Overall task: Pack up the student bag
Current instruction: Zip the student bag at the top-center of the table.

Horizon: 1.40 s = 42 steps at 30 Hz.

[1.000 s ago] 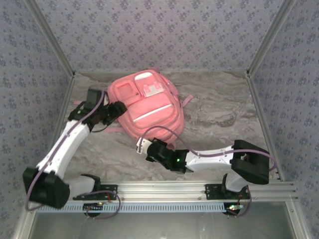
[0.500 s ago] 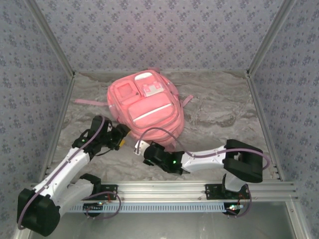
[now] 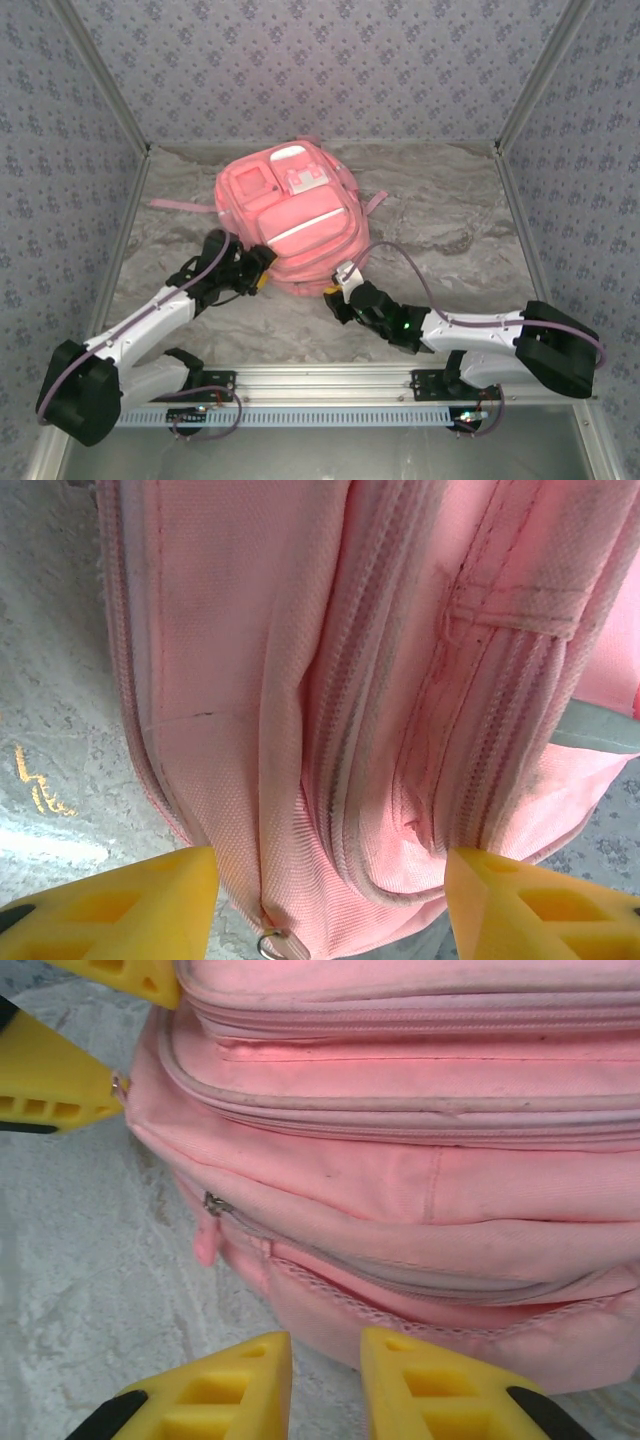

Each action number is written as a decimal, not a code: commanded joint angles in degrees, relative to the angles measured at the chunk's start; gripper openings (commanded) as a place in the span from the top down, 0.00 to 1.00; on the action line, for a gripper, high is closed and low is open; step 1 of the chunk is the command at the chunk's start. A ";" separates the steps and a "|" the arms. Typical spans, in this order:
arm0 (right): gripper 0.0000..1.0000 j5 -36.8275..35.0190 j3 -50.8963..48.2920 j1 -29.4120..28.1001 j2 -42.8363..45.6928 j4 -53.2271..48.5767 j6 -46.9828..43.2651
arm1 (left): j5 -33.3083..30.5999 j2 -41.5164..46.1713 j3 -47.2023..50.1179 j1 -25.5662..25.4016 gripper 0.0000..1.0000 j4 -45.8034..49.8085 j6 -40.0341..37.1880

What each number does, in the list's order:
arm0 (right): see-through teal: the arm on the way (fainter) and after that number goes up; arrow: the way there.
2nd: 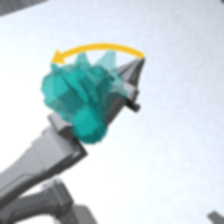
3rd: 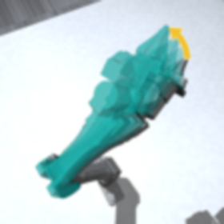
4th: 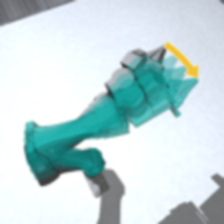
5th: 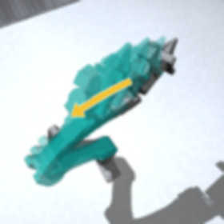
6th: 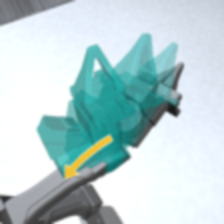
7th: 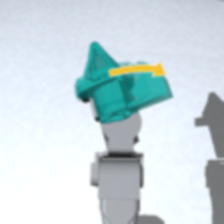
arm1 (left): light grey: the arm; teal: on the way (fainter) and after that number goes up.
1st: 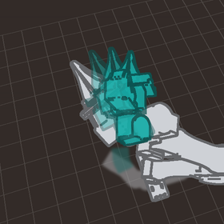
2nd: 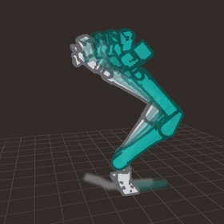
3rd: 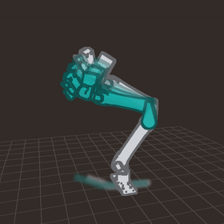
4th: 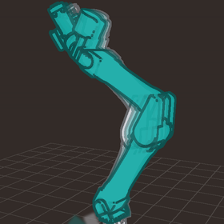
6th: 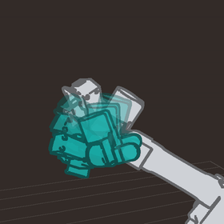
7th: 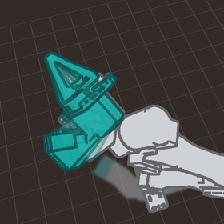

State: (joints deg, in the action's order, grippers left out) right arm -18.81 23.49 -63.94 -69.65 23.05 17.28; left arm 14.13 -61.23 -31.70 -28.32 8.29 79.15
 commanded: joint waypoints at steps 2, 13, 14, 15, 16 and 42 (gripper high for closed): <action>0.73 2.72 -0.34 -0.07 -2.48 5.18 3.55 | -1.20 -3.43 -0.77 -0.86 0.42 -3.86 1.69; 0.64 13.90 -9.01 2.09 -27.51 55.37 5.46 | -1.04 -6.03 -3.32 -2.72 0.96 -5.39 2.12; 0.63 15.77 -8.89 3.59 -29.36 56.50 9.78 | -1.12 -5.35 -3.47 -2.73 1.00 -4.78 2.06; 0.63 18.78 -8.18 4.72 -30.07 56.26 11.99 | -1.12 -4.73 -3.69 -2.77 1.00 -4.25 1.90; 0.63 21.07 -7.79 5.10 -30.90 56.80 13.66 | -1.25 -4.03 -3.85 -2.87 1.00 -3.77 1.71; 0.48 29.59 -2.50 11.33 -42.09 54.72 38.22 | -1.27 -7.88 -6.68 -4.87 1.00 -6.35 2.70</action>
State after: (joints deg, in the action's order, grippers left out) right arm 15.81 22.83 -53.17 -111.09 81.47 55.29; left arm 11.70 -69.19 -35.14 -32.18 4.91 81.32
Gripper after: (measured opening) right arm 0.512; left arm 0.038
